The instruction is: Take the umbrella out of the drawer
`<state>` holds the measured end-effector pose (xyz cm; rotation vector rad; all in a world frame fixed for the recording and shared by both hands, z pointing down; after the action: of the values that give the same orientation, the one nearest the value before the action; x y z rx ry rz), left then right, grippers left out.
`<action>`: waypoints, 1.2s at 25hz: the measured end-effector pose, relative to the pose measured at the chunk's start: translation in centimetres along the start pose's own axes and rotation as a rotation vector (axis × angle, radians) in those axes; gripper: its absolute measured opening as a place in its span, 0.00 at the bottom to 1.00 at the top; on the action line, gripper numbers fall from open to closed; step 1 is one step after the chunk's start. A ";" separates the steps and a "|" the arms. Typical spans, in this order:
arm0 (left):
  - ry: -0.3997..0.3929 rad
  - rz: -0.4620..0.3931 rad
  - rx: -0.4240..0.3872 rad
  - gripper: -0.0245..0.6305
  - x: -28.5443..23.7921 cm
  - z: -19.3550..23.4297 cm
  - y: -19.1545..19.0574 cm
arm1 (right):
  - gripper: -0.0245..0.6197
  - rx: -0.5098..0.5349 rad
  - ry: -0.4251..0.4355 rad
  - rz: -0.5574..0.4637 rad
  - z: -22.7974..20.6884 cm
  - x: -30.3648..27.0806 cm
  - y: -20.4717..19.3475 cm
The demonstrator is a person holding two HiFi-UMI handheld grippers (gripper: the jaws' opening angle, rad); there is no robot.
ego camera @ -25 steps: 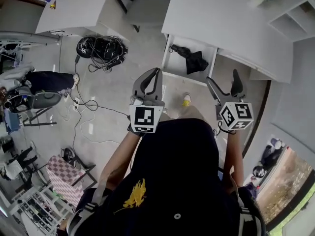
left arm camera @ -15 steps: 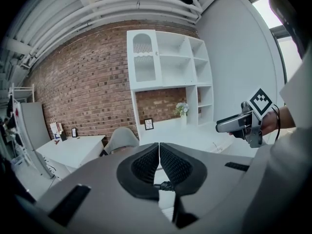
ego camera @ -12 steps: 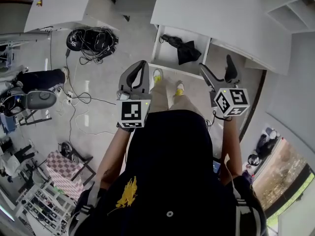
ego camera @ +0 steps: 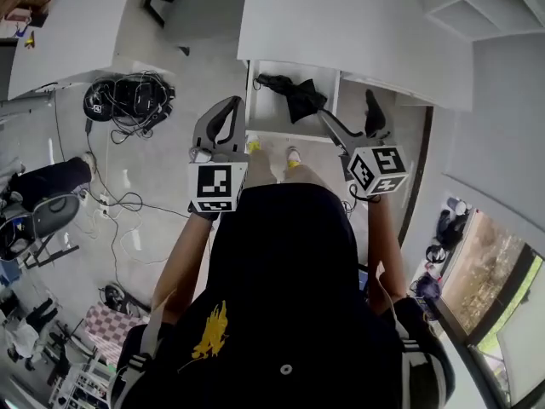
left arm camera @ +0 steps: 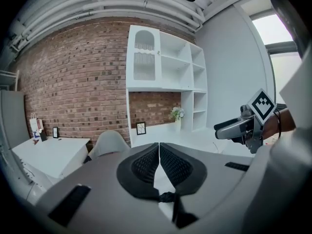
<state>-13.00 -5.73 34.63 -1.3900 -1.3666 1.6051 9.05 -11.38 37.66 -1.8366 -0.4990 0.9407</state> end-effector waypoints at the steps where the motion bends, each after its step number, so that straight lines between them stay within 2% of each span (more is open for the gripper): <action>1: -0.018 -0.003 -0.001 0.07 -0.3 0.8 0.0 | 0.85 -0.004 -0.008 0.001 0.6 -0.7 0.1; 6: -0.114 -0.008 0.016 0.07 -3.1 3.1 -1.9 | 0.85 -0.011 -0.036 0.030 2.4 -3.6 -0.6; 9: -0.176 0.016 0.006 0.07 -5.0 3.0 -3.5 | 0.85 0.002 -0.056 0.057 2.1 -4.6 -1.8; 12: -0.206 0.038 0.006 0.07 -6.7 3.1 -4.8 | 0.85 -0.011 -0.063 0.079 1.3 -5.5 -3.0; 14: -0.203 0.050 0.015 0.07 -7.8 3.2 -5.8 | 0.85 -0.014 -0.054 0.107 0.4 -6.3 -4.2; 21: -0.104 0.088 0.057 0.07 -10.4 2.6 -8.4 | 0.85 0.035 0.049 0.213 -1.8 -10.1 -7.6; 27: -0.178 0.091 0.005 0.07 -12.5 0.0 -9.8 | 0.85 0.072 0.103 0.290 -2.6 -12.4 -9.9; 30: -0.171 0.151 0.041 0.07 -13.9 -0.1 -12.3 | 0.85 0.131 0.144 0.346 -2.1 -14.1 -11.6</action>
<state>-11.36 -14.80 50.75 -1.3867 -1.3428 1.8780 2.84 -17.19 53.94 -1.8863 -0.0282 1.0326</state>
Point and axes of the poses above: the fingertips, and each gripper's own axes: x backward along the fingers, z to its left, y out of its top, the point moved 3 cm from there along x, backward along the fingers, and after that the axes turned 1 degree about -x, right-handed, at the moved point
